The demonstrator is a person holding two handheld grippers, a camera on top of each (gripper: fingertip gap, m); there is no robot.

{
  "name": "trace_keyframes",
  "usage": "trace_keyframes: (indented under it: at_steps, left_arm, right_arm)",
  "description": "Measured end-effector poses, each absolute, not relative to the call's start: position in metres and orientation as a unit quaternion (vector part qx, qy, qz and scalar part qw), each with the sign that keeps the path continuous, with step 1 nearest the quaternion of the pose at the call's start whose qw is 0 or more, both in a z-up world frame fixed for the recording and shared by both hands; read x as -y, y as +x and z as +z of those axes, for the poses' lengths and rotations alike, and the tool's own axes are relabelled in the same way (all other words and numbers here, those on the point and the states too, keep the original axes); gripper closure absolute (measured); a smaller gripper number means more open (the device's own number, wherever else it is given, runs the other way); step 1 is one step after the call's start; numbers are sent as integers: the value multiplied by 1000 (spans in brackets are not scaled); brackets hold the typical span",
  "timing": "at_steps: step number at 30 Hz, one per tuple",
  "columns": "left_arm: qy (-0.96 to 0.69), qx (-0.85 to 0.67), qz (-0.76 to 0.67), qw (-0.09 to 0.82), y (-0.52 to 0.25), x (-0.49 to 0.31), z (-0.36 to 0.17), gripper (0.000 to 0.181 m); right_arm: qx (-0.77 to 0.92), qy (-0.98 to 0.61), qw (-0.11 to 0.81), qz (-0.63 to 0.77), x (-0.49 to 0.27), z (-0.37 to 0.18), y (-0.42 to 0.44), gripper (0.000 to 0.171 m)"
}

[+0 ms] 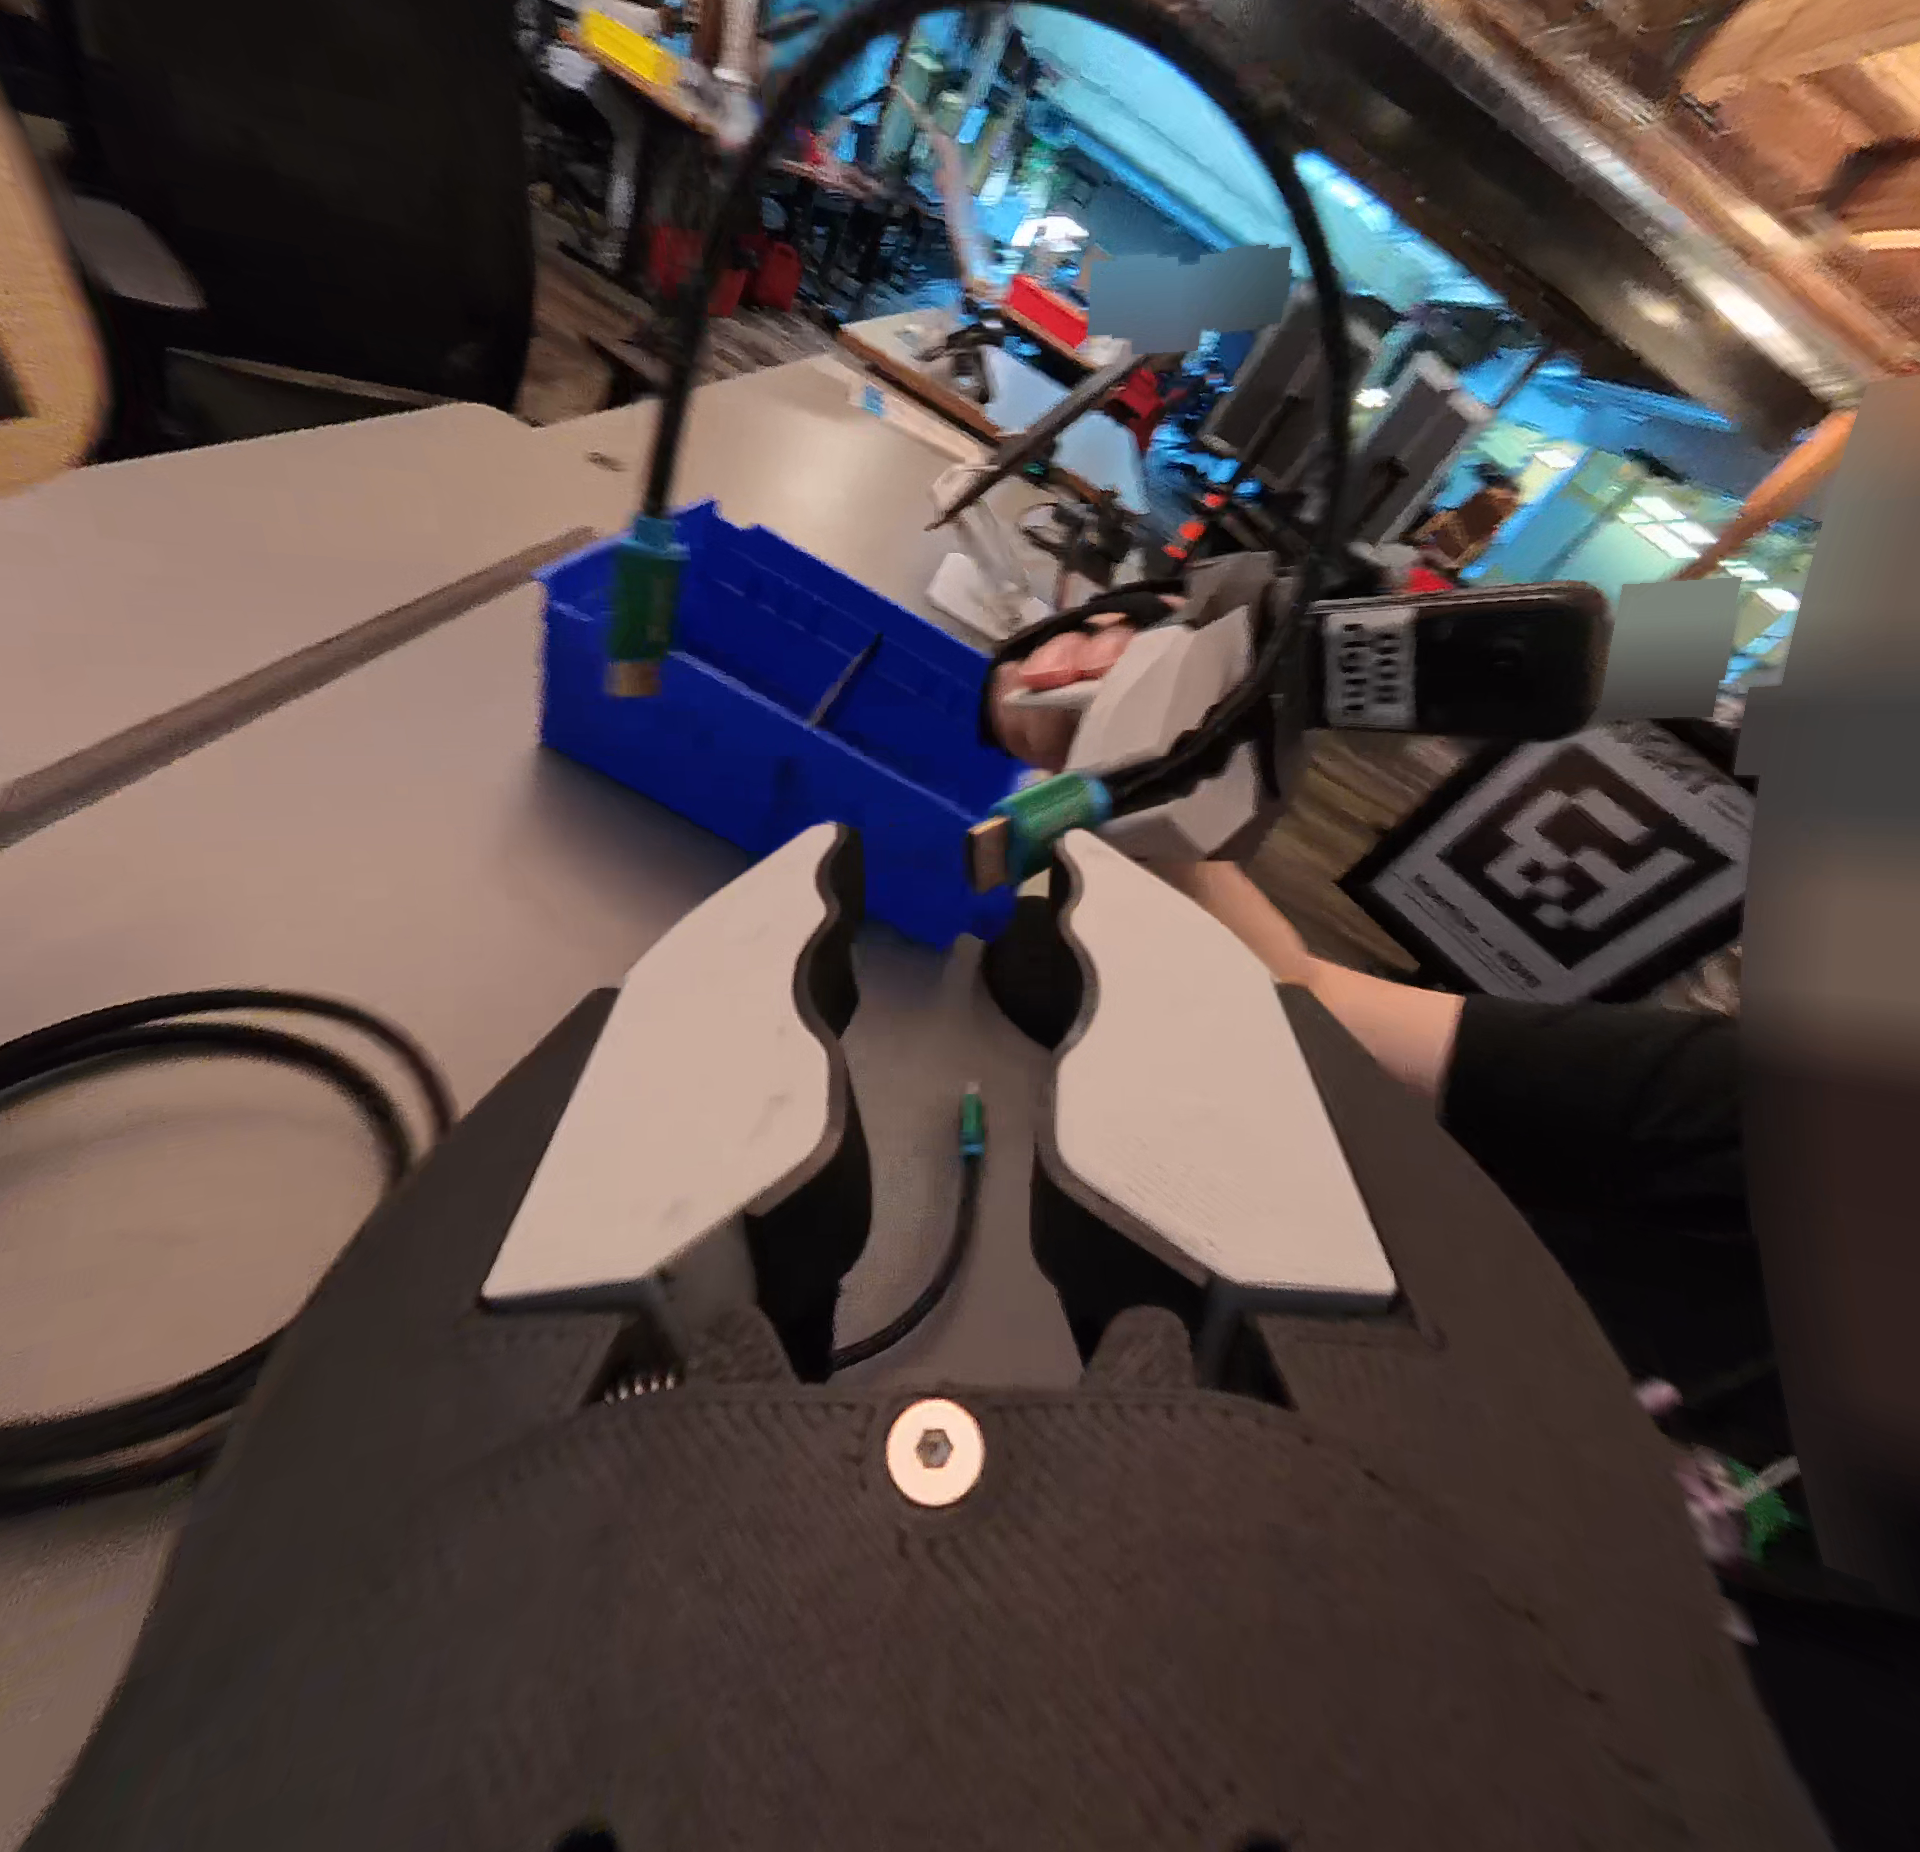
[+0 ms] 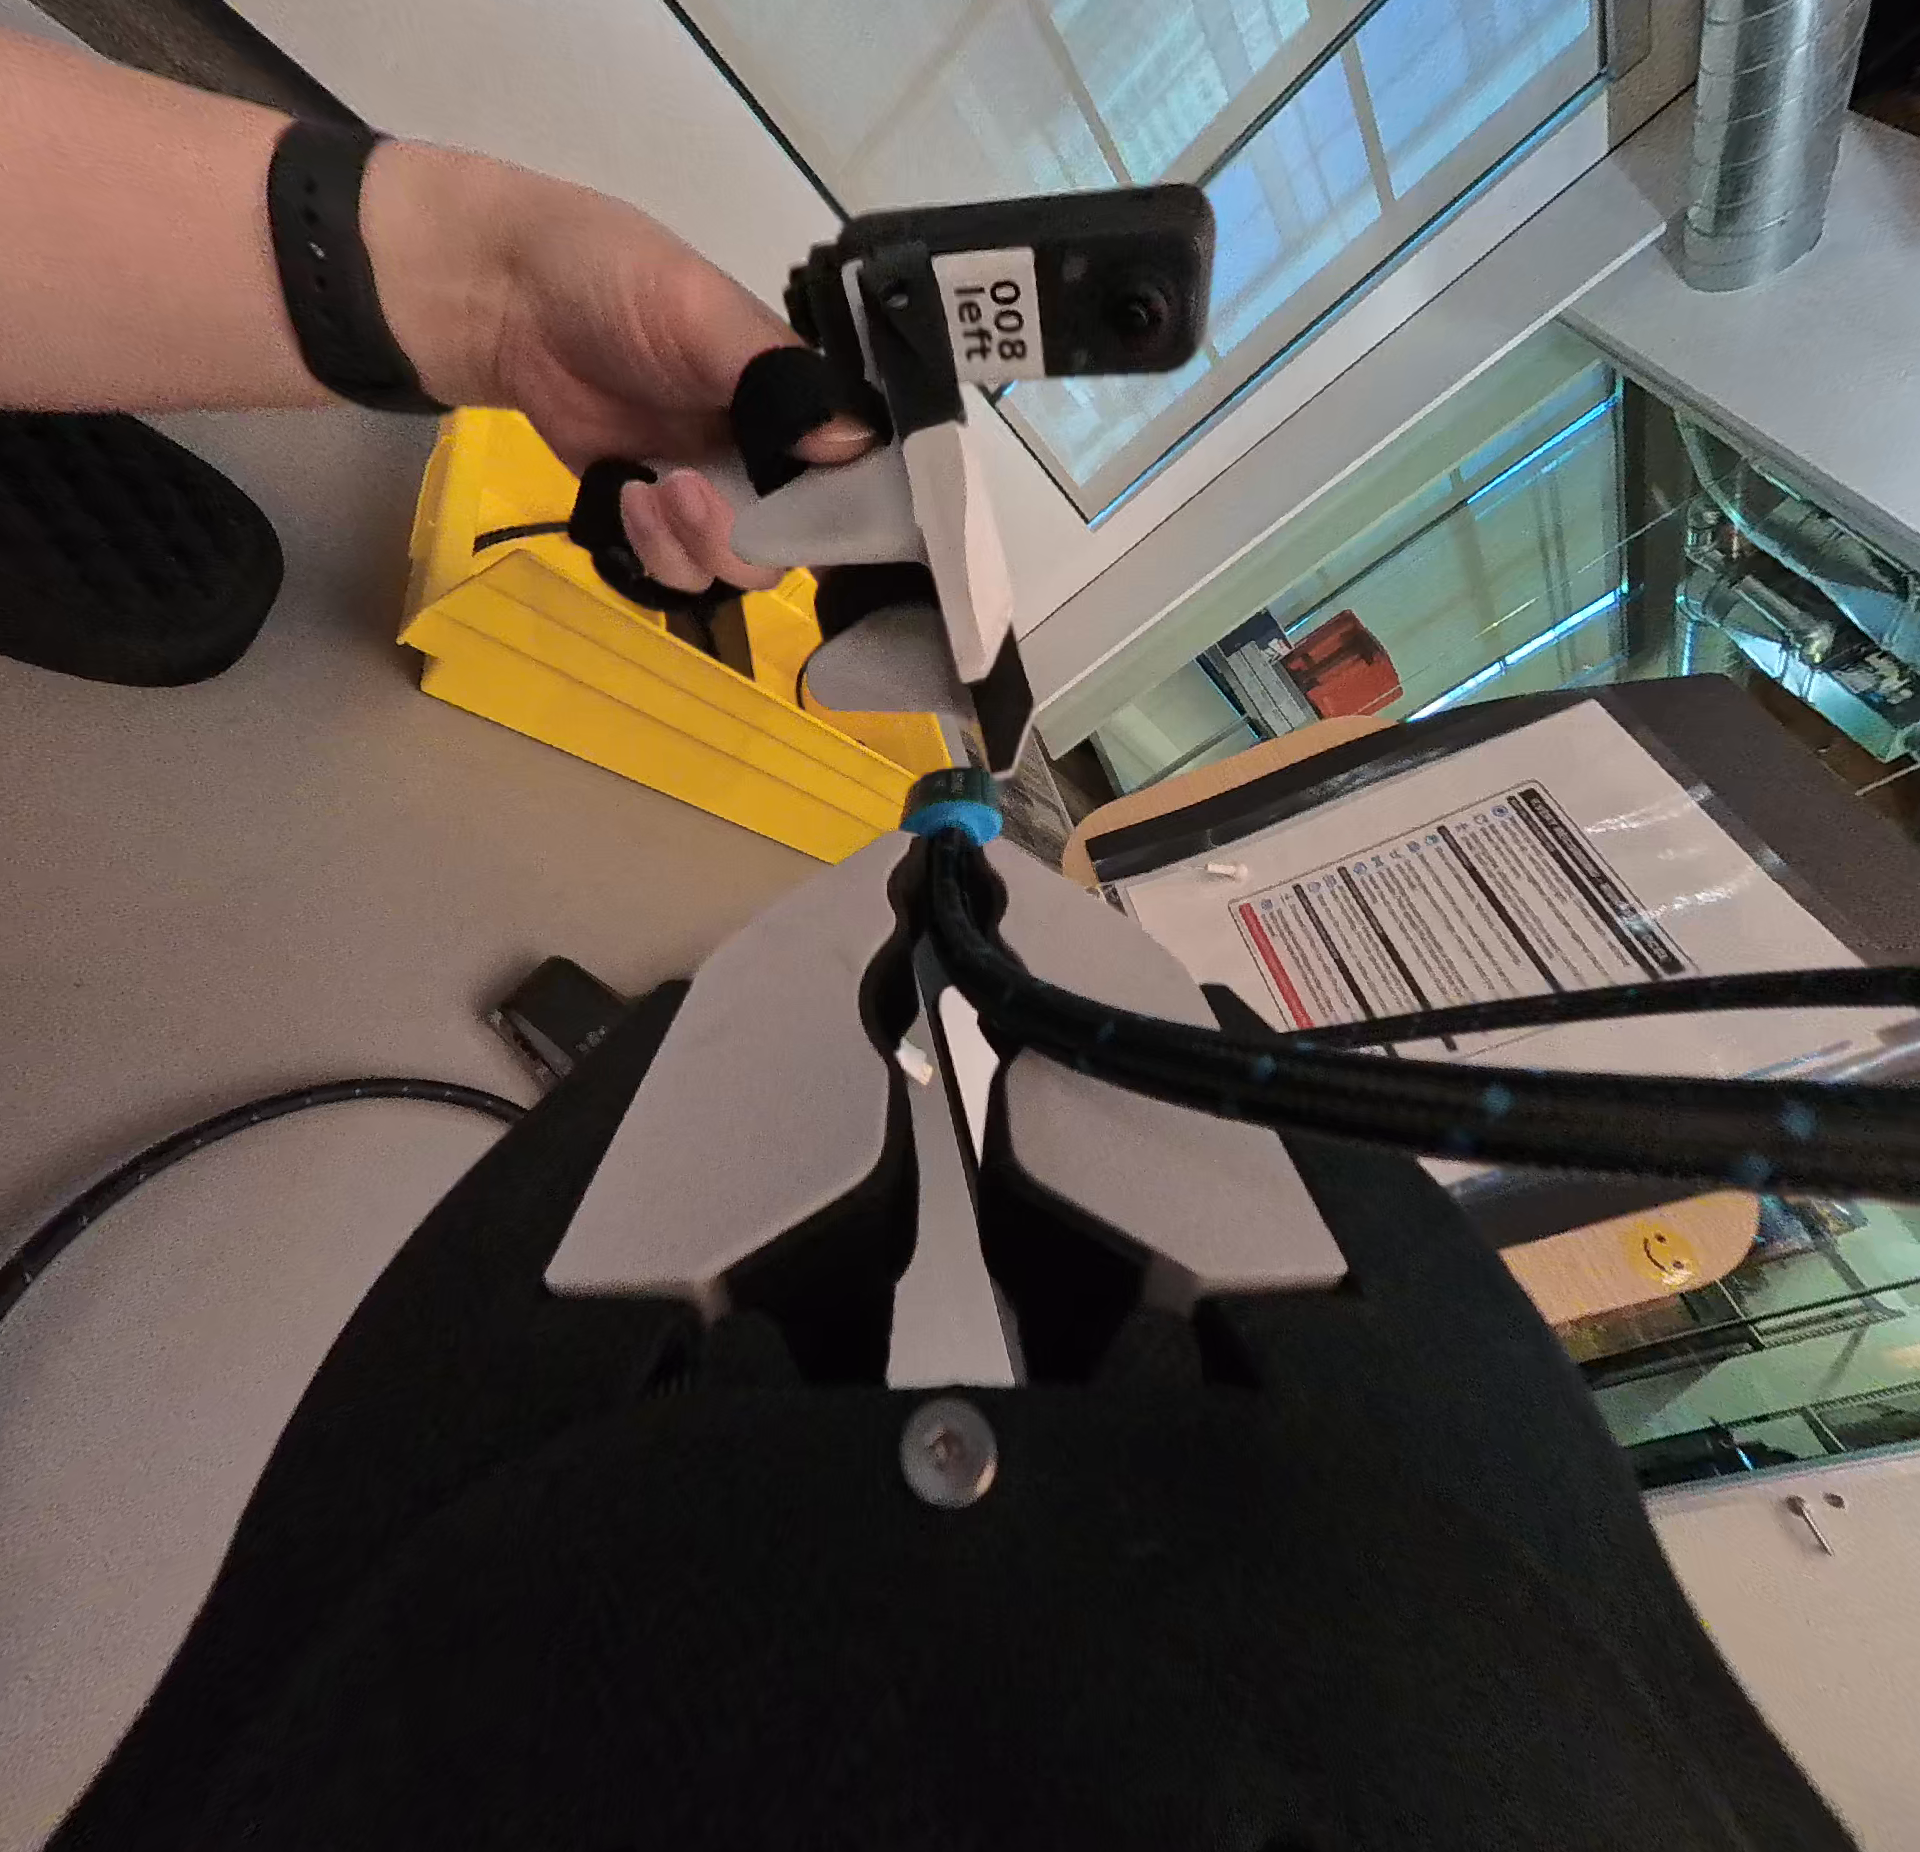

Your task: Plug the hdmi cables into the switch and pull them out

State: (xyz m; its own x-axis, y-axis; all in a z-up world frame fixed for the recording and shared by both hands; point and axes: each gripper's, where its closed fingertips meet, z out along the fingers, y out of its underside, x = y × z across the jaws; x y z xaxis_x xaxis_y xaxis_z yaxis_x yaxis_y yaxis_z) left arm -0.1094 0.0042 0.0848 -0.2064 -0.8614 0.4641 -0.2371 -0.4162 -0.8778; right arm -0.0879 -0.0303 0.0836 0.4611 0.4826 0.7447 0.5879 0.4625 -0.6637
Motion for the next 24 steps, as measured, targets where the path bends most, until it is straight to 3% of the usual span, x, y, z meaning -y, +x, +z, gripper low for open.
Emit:
trace_keyframes:
  at_steps: [5, 7, 9, 14, 20, 24]
  left_arm:
    - [-642, -533, -448, 321, -119, -36, 45, 147]
    - [-673, -568, -358, 311, -121, -42, 16, 161]
    - [-701, -573, -320, 279, -116, -42, -12, 162]
    - [-754, -580, -260, 165, -110, -41, -77, 142]
    - [-779, -592, -187, 83, -126, -38, -125, 99]
    - [-803, -573, -145, 79, -137, -45, -137, 103]
  right_arm:
    - [500, -529, 683, -59, 31, 95, -66, 164]
    - [486, -527, 695, -59, 36, 106, -56, 164]
    - [477, -524, 704, -56, 42, 116, -49, 164]
    - [472, -518, 711, -66, 51, 127, -41, 164]
    - [482, -521, 701, -67, 49, 122, -44, 164]
    - [489, -520, 696, -79, 48, 121, -45, 163]
